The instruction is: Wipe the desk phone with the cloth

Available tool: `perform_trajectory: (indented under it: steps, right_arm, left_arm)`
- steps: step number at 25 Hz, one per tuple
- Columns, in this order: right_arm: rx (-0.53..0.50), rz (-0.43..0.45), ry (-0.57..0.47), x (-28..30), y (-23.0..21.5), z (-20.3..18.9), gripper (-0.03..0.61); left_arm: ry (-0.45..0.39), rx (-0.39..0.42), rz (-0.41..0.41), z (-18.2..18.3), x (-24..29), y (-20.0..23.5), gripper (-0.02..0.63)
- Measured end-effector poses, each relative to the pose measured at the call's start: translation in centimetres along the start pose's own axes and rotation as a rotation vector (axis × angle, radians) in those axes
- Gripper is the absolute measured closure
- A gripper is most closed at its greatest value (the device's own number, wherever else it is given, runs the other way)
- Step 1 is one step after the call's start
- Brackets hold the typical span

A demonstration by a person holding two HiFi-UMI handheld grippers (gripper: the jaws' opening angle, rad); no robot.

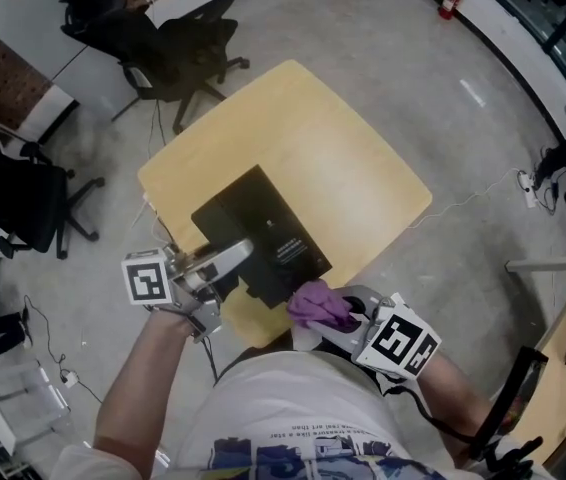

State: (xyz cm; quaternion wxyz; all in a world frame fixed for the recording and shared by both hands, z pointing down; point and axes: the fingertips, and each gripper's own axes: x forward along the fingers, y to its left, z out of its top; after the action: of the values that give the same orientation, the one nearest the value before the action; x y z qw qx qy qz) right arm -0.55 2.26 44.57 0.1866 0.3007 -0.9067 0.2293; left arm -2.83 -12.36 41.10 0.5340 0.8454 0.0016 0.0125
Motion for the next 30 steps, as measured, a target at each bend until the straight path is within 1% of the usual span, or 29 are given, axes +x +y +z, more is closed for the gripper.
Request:
perform_trajectory:
  steps: [5,9,14,18,21,25,30]
  right_arm:
    - [-0.069,-0.062,0.053,-0.9,-1.4,-1.1,0.474]
    - [-0.079,-0.131,0.068,-2.6,-2.9,-1.5,0.474]
    - [-0.04,-0.269,0.053,-5.1,-5.9,-1.3,0.474]
    - [-0.003,-0.375,0.029,-7.0,-7.1,-1.7,0.474]
    - [0.043,-0.439,0.0,-8.1,-7.2,-2.1,0.474]
    - [0.097,-0.507,-0.007,-8.3,-7.0,-2.0,0.474]
    - [0.152,-0.524,0.022,-8.6,-6.2,-2.6,0.474]
  left_arm:
    - [0.051,0.013,-0.02,-0.9,-0.8,-0.2,0.436]
    - [0.085,0.023,-0.035,-1.4,-1.2,0.1,0.436]
    - [0.174,0.033,-0.04,-2.2,-1.6,1.4,0.436]
    - [0.288,0.048,-0.048,-3.6,-0.7,3.1,0.436]
    - [0.37,0.053,-0.061,-5.1,0.6,5.0,0.436]
    - [0.433,0.055,-0.065,-5.3,1.8,9.4,0.436]
    - [0.505,0.057,-0.02,-5.8,3.0,15.1,0.436]
